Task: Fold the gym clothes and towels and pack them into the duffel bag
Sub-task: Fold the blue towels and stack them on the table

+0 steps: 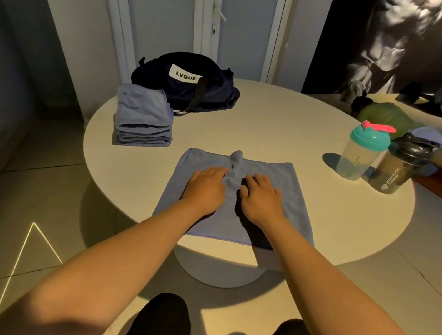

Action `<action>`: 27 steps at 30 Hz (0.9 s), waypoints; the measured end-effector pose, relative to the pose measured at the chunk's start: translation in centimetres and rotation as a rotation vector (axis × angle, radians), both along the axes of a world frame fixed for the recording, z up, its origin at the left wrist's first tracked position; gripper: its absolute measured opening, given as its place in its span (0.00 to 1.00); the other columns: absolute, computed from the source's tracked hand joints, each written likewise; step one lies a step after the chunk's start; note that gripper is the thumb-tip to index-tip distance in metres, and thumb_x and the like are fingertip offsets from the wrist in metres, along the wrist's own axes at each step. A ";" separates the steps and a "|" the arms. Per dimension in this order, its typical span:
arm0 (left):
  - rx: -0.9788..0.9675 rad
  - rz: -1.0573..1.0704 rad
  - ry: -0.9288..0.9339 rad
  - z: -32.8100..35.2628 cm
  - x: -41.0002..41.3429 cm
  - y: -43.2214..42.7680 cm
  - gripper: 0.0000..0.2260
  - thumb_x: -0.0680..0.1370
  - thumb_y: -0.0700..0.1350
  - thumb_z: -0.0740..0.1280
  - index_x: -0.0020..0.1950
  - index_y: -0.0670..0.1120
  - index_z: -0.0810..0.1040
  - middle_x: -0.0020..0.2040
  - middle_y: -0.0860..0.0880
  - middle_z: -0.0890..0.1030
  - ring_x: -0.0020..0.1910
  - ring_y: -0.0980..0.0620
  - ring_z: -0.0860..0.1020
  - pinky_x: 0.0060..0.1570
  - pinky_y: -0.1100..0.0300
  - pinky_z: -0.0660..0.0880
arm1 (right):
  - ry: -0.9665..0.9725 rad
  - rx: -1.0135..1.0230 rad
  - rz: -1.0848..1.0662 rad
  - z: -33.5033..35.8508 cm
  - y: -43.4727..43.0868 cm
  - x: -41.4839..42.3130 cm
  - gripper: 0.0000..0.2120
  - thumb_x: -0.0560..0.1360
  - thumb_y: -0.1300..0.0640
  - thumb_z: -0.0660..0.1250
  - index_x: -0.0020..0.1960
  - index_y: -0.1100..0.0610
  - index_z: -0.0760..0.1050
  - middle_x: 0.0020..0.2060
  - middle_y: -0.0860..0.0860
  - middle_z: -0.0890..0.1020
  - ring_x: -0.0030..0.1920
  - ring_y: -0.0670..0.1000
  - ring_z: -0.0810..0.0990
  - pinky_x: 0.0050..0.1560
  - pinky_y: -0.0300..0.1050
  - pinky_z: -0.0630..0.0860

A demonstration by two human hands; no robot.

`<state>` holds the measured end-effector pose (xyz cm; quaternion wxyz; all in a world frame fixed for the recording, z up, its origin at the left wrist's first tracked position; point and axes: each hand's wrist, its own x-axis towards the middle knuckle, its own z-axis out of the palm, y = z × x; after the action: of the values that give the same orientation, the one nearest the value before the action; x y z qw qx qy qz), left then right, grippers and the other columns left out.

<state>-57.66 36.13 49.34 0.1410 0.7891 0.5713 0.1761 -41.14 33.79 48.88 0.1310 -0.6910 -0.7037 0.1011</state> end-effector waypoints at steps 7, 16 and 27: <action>-0.156 0.056 0.240 -1.7 0.7 1.9 0.26 0.85 0.59 0.44 0.83 0.56 0.46 0.83 0.51 0.43 0.81 0.51 0.42 0.79 0.49 0.39 | -0.021 -0.179 -0.289 -1.1 2.1 4.0 0.32 0.83 0.41 0.40 0.80 0.58 0.53 0.81 0.54 0.51 0.81 0.52 0.45 0.74 0.71 0.38; -0.107 0.078 0.290 -0.4 1.6 4.3 0.28 0.83 0.60 0.47 0.83 0.56 0.50 0.83 0.50 0.47 0.81 0.48 0.45 0.78 0.43 0.40 | -0.024 -0.110 -0.055 -1.1 5.7 2.0 0.25 0.84 0.44 0.44 0.79 0.51 0.56 0.81 0.52 0.53 0.81 0.54 0.46 0.77 0.65 0.46; -0.080 0.144 0.227 -0.5 2.5 5.6 0.26 0.81 0.62 0.52 0.79 0.58 0.60 0.83 0.49 0.48 0.81 0.46 0.42 0.75 0.38 0.36 | 0.010 -0.003 -0.185 -1.1 6.2 6.1 0.27 0.84 0.44 0.44 0.80 0.51 0.53 0.79 0.52 0.57 0.80 0.54 0.48 0.75 0.69 0.44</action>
<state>-55.14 41.76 48.84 0.0936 0.7546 0.6454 0.0725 -35.02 40.04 47.74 0.1422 -0.7526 -0.6361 0.0932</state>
